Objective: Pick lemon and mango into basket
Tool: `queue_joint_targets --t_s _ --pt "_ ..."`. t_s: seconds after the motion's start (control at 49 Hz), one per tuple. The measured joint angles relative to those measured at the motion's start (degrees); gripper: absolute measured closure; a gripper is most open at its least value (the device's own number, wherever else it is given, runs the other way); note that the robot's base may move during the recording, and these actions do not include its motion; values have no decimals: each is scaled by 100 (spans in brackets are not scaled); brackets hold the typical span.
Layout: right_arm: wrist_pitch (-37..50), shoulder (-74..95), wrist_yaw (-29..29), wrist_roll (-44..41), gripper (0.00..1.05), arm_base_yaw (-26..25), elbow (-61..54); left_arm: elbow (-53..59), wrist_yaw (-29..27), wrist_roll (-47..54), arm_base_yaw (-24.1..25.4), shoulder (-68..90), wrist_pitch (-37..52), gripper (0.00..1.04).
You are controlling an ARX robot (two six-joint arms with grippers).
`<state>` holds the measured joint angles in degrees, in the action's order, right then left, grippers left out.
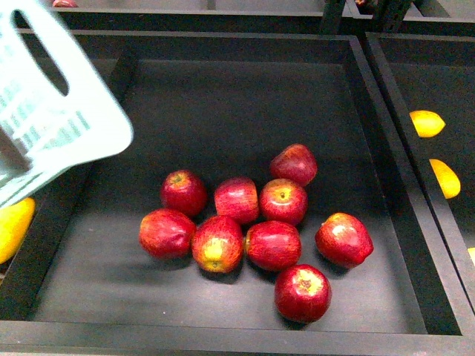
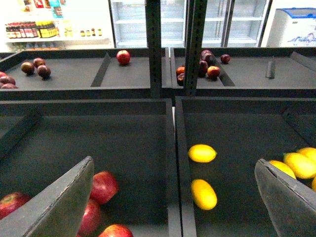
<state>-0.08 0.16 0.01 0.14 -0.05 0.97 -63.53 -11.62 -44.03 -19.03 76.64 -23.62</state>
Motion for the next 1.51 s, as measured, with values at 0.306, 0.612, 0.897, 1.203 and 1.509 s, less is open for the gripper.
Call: queue_joint_targets --t_s 0.306,0.612,0.897,1.203,1.509 --pt "0 0 0 0 9 2 0 -1198 1403 -496 -802 1379 365 75" --pt "0 0 0 0 9 0 0 -1493 1797 -879 -1322 1799 605 75" --pt "0 0 0 0 9 0 0 -1493 2072 -879 -1591 1808 756 75" --pt "0 0 0 0 9 0 0 -1493 2116 -911 -1670 1808 756 75" --pt "-1491 2389 -1130 1799 9 -1580 1021 -1493 2094 -914 -1624 1805 756 75"
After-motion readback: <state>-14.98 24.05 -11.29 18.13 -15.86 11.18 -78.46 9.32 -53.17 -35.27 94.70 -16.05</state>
